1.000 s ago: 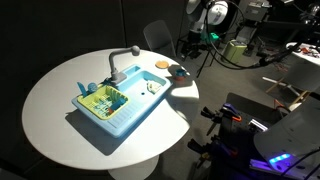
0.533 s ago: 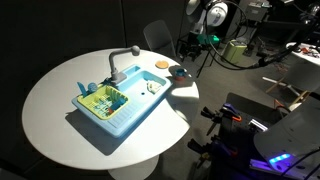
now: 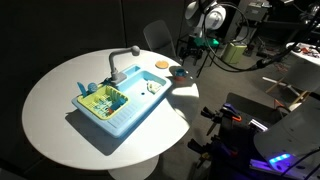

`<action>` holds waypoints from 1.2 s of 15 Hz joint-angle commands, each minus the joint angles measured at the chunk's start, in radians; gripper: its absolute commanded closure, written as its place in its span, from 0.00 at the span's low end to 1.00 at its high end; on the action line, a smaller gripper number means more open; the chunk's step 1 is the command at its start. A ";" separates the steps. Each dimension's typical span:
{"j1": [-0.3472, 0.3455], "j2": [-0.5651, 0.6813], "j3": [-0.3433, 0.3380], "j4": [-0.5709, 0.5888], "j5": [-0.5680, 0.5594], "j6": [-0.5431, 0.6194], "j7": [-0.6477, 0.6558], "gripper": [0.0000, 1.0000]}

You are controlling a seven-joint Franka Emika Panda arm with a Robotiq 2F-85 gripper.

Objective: Put the blue cup in the sink

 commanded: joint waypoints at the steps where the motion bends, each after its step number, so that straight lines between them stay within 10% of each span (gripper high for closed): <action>1: 0.009 0.029 -0.012 0.036 -0.015 -0.038 0.062 0.00; 18: 0.003 0.139 -0.016 0.158 -0.022 -0.095 0.121 0.00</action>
